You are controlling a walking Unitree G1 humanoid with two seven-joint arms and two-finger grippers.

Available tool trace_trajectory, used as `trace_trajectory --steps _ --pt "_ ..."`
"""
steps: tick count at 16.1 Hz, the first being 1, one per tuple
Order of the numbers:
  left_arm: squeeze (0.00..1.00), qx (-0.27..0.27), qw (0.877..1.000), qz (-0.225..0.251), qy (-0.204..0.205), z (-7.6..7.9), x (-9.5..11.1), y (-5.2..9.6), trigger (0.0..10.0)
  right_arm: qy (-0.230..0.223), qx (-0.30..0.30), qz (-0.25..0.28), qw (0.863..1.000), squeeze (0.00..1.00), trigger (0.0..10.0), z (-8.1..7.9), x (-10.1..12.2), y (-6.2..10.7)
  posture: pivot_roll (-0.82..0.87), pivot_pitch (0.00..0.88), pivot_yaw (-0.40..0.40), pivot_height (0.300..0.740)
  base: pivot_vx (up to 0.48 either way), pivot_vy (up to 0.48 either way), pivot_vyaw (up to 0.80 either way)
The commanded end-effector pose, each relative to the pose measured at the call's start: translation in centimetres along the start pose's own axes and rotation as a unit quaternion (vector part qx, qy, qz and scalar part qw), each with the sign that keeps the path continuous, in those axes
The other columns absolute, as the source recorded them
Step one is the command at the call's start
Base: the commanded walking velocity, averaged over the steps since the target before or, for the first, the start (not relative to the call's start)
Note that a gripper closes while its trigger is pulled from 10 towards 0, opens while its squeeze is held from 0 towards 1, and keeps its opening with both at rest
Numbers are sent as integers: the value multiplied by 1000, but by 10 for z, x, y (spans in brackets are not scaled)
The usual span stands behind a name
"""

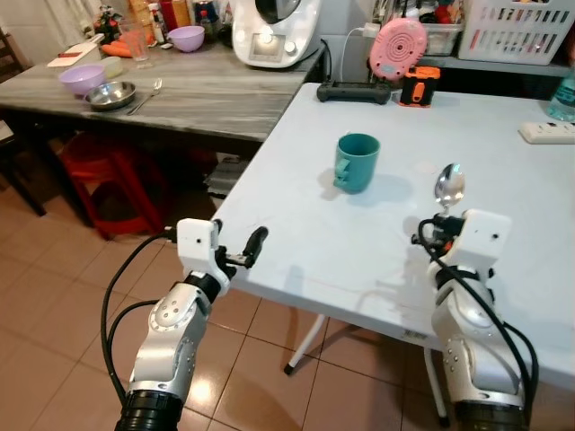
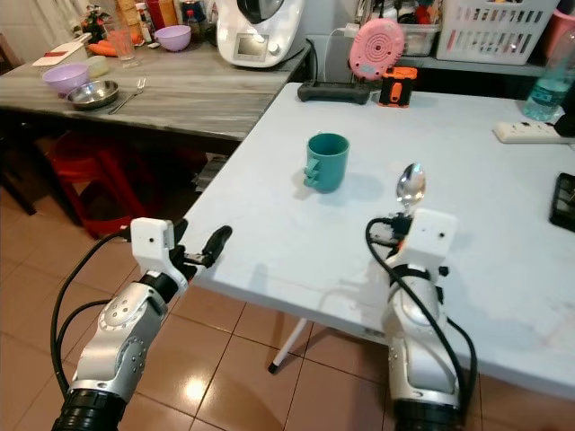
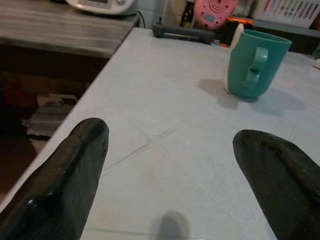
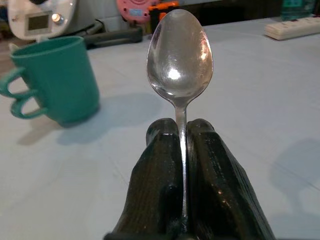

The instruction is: Setting the table

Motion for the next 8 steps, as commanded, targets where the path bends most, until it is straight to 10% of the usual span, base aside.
trace_trajectory --steps 1,8 --pt "0 0 1000 9 1 -1 5 -4 10000 -2 7 6 1000 0 10000 -3 5 2 -124 56 79 740 0 0 -800" --pt "0 -10 1000 15 6 5 7 -8 10000 -1 10 11 1000 0 10000 -4 7 2 -120 43 80 740 0 324 -329"
Point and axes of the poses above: a point about 5 cm out from each wrist's last joint towards the gripper, its own y axis pointing back from the gripper into the wrist, its own x axis along the axis of the wrist's last joint, z = x × y, the point moved 5 cm from there along -y, pointing out of the wrist towards the gripper, and after that the axes turned 8 degrees about -y, right-handed, at the moved point
